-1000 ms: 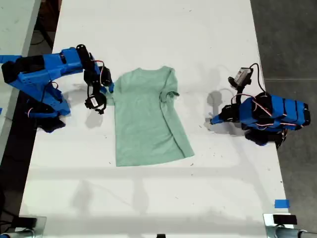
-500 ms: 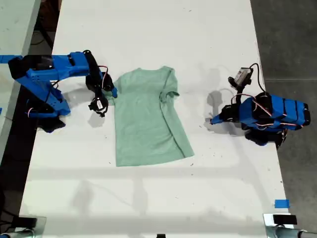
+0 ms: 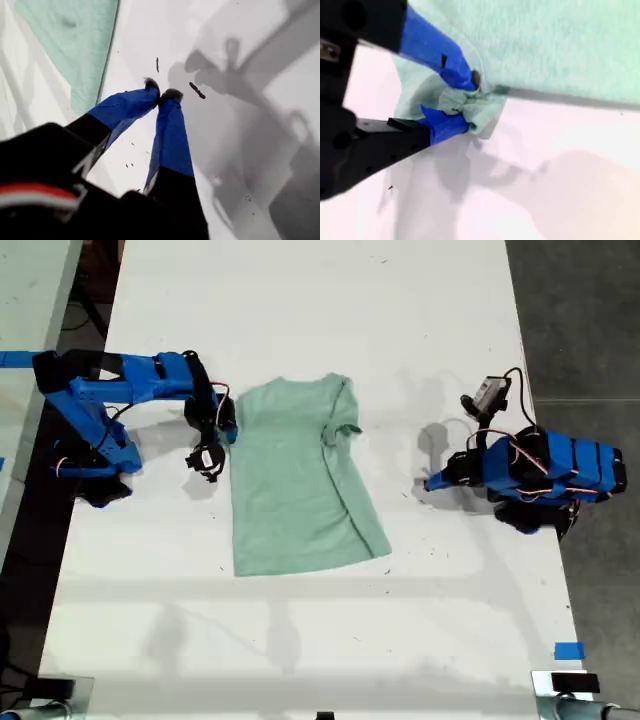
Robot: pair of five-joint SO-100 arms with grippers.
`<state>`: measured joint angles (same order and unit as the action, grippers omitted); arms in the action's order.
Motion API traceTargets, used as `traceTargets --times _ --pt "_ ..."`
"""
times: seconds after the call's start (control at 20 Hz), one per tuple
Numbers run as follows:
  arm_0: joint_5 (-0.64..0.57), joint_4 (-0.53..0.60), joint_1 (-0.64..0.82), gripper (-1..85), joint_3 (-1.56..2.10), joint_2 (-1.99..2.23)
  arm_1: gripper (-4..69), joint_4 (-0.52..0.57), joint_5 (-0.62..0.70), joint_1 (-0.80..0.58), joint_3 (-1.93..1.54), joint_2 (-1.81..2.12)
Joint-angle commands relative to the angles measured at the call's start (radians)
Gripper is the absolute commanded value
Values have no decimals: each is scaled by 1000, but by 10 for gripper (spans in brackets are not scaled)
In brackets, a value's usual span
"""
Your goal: Fold t shirt
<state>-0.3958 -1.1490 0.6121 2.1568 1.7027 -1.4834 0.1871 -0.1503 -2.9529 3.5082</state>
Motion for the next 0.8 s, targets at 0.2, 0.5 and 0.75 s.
traceTargets --times 0.2,0.5,0.75 --pt "-3 -54 -58 -1 -117 -114 38 -25 17 12 -2 -5" --pt "60 -486 -156 -1 -738 -132 35 -25 17 6 -2 -5" --pt "-15 -485 -120 -1 -1186 -523 35 -25 17 5 -2 -5"
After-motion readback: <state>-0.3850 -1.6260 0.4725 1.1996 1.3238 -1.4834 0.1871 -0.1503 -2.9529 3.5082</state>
